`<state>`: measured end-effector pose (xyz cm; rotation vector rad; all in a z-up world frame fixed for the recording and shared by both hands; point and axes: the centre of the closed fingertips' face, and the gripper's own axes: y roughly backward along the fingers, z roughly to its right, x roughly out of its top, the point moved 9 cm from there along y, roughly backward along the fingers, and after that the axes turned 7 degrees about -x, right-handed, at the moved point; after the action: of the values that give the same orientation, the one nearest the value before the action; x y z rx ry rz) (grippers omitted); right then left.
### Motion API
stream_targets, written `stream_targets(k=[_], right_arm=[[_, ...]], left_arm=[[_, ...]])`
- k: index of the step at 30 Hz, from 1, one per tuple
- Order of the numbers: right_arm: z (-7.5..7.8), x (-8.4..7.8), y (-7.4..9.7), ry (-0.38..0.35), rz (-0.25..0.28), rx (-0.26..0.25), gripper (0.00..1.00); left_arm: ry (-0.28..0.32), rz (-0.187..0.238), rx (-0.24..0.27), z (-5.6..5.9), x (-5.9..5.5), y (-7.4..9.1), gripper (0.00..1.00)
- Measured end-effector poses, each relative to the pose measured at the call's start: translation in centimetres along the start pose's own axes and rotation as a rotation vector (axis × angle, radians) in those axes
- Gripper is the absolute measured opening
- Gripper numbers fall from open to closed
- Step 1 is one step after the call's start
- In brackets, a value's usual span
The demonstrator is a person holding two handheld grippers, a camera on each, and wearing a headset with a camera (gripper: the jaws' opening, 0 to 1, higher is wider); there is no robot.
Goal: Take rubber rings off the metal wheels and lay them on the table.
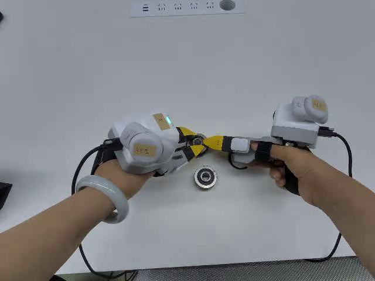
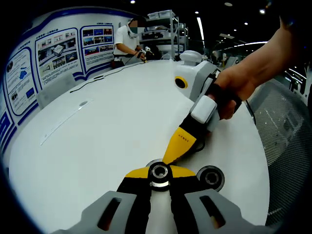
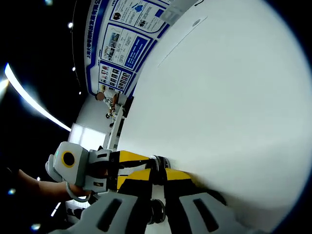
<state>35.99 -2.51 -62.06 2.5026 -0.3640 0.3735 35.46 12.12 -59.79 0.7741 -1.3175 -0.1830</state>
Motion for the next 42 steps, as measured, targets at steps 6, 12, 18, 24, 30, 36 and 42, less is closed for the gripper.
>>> stream_targets(k=[6,12,18,24,30,36,42], right_arm=[[-0.12,0.08,0.25,0.014,0.012,-0.006,0.10],[-0.23,0.14,0.36,0.027,0.015,-0.008,0.10],[-0.14,0.06,0.48,0.045,0.014,-0.020,0.08],[-0.08,0.14,0.58,0.061,0.019,-0.027,0.03],[0.05,0.11,0.49,0.059,0.018,-0.030,0.04],[0.06,0.14,0.45,0.048,0.015,-0.024,0.04],[0.04,0.16,0.31,0.047,0.008,-0.024,0.05]], left_arm=[[0.001,0.000,0.000,0.02,0.05,0.00,0.14],[0.003,0.001,0.000,0.03,0.05,-0.01,0.14],[0.002,0.000,-0.001,-0.01,0.04,0.00,0.14],[0.003,0.000,-0.001,-0.02,0.04,0.01,0.14],[0.004,0.000,-0.001,-0.03,0.03,0.00,0.14],[0.005,0.002,-0.001,-0.03,0.01,0.00,0.14],[0.006,0.004,-0.001,-0.04,0.00,0.00,0.14]])
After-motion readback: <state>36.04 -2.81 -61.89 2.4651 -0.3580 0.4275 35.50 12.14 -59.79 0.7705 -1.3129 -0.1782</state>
